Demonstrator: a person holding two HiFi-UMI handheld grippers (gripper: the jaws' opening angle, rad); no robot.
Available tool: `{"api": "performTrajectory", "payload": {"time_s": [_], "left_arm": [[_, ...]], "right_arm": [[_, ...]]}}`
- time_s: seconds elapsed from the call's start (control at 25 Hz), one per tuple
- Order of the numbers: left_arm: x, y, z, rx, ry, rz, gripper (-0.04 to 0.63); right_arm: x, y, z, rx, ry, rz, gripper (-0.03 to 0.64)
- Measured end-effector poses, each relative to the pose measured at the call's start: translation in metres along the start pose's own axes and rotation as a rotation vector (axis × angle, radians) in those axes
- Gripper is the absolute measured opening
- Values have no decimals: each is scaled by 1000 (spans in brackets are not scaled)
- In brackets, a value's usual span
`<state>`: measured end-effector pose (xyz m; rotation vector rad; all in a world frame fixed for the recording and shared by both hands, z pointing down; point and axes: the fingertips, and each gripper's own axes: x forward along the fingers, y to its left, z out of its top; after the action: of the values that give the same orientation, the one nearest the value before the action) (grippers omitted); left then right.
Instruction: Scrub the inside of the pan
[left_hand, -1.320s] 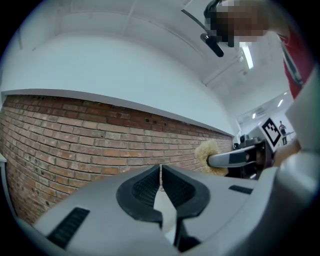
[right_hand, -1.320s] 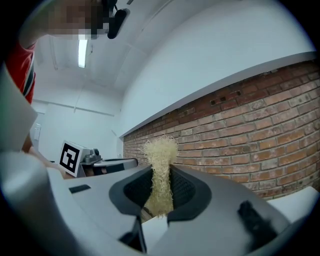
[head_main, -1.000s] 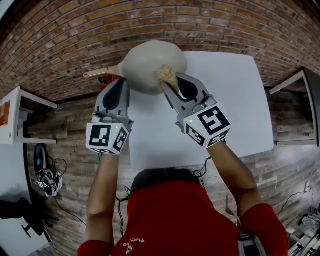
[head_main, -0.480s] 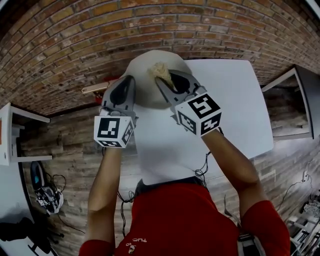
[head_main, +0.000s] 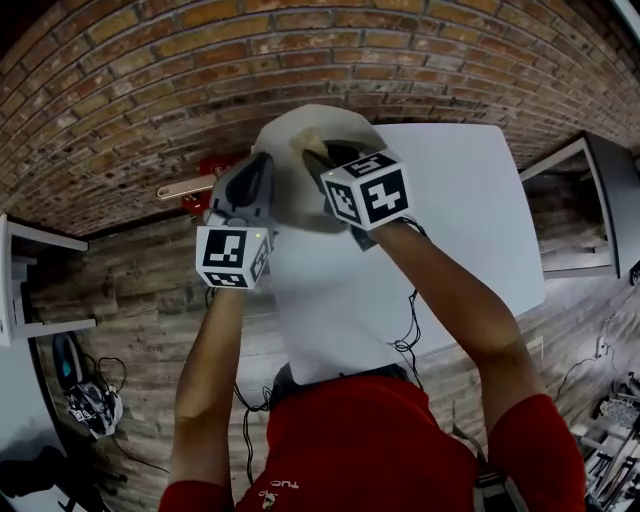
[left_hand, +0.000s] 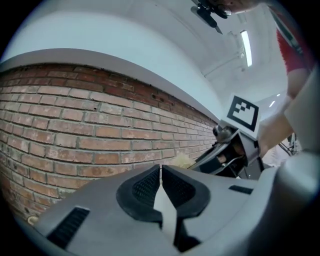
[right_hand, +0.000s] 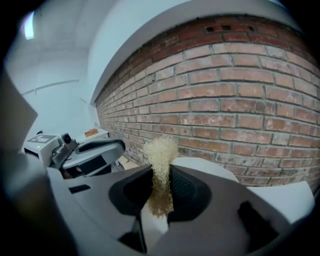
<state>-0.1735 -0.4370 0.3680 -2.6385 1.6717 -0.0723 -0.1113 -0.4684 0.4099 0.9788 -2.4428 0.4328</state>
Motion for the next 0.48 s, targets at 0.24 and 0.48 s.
{"api": "performTrajectory", "payload": {"time_s": [0.24, 0.48], "left_arm": [[12, 17, -26, -25, 24, 4, 25], [20, 30, -36, -55, 21, 14, 25]], "right_arm": [[50, -17, -20, 14, 171, -25, 87], [99, -25, -45, 38, 315, -12, 87]]}}
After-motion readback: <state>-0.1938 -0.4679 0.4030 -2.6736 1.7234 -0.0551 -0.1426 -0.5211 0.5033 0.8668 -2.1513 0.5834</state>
